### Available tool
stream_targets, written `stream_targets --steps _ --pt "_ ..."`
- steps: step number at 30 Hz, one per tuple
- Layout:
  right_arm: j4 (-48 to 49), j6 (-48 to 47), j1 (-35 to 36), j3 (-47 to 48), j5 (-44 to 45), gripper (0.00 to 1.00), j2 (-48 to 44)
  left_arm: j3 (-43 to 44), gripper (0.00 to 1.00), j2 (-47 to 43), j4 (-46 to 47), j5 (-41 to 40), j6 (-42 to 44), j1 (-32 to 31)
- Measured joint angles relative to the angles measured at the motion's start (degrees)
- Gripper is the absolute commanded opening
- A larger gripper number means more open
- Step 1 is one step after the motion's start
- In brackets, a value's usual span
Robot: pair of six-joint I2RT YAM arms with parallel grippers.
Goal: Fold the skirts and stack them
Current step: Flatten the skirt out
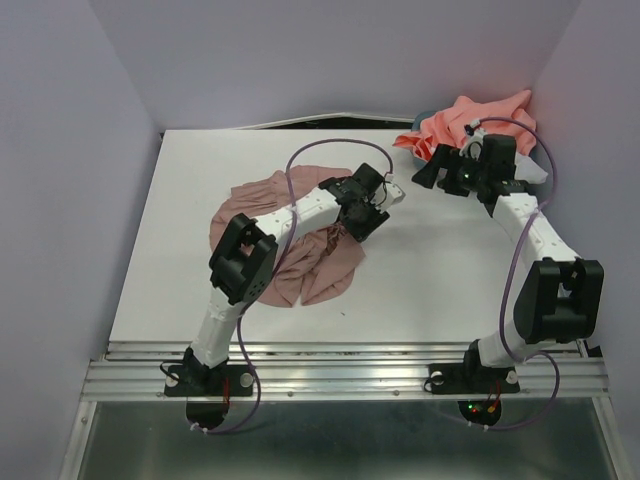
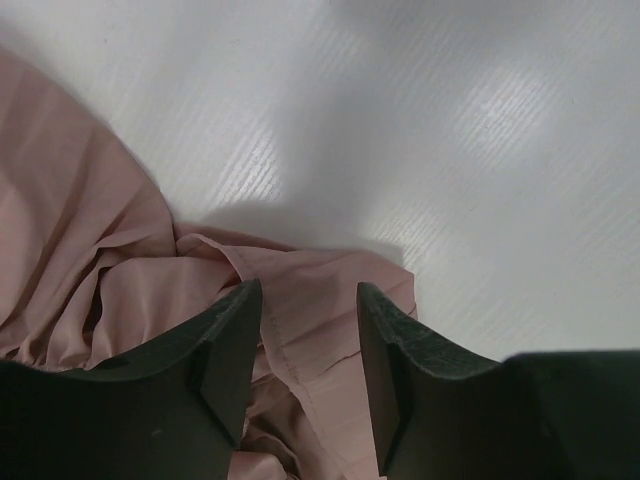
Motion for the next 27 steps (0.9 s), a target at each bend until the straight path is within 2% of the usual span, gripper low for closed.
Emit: stream_targets --steps 7,12,15,19,27 --pt "-0.22 -0.11 -0.33 -1.25 0.00 0.94 0.00 2.49 0.53 3.37 -1.27 -0.92 -2.01 1.20" --pt "-0.33 -0.11 -0.39 -1.64 -0.02 0.95 0.00 2.93 0.63 3.37 -1.77 -2.67 -3.39 1.70" --pt "-0.33 -0.11 -0.63 -1.64 -0.09 0.95 0.00 2.95 0.62 3.37 -1.79 -3.23 -3.87 1.70" --pt "-0.33 -0.11 -0.76 -1.64 -0.07 0.95 0.00 2.95 0.53 3.37 -1.79 -3.28 -4.15 1.70" --pt "-0.33 -0.50 -0.81 -1.75 -0.07 0.94 0.00 3.04 0.24 3.37 -1.90 3.13 -4.20 1.70"
